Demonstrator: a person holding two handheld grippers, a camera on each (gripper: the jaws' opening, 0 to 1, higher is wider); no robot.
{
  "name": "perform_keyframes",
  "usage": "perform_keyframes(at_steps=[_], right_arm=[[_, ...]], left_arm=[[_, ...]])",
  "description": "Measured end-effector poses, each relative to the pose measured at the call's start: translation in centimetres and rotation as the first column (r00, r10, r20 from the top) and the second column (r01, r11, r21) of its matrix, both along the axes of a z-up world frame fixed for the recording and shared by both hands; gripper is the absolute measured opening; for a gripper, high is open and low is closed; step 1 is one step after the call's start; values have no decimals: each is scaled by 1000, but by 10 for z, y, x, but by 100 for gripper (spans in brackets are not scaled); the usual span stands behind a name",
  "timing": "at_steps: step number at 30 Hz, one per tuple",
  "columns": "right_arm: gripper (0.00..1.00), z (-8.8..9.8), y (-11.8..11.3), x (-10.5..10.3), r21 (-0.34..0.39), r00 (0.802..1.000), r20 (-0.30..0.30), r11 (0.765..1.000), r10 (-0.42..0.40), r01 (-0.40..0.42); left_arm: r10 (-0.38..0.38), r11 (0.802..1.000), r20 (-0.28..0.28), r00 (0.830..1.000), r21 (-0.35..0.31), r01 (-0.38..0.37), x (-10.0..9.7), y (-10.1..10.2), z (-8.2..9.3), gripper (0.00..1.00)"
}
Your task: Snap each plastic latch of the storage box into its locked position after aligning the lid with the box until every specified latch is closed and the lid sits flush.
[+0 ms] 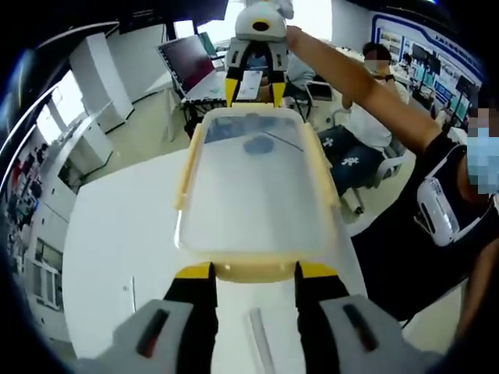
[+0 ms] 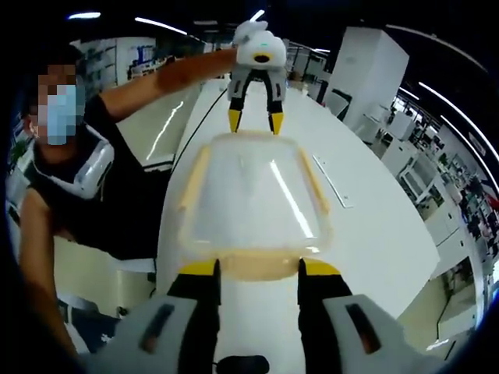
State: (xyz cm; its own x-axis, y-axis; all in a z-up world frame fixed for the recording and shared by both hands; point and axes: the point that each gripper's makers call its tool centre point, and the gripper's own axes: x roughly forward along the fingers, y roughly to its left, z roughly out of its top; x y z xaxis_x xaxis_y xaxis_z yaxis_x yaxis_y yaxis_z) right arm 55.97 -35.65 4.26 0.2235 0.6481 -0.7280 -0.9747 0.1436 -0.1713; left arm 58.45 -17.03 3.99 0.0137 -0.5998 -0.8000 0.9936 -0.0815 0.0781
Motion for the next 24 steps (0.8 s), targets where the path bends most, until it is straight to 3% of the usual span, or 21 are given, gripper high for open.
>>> perform_keyframes(at_steps=[7,24], right_arm=[[35,-13,9,8,-5,1000,-10,1000,8,-8],[35,-25,31,18,0,999,-21,999,41,-41]], left_arm=[[9,1000,-9,1000,-8,-9,3,12,-17,37],[24,999,-33,999,-46,-26,3,35,-24,37]])
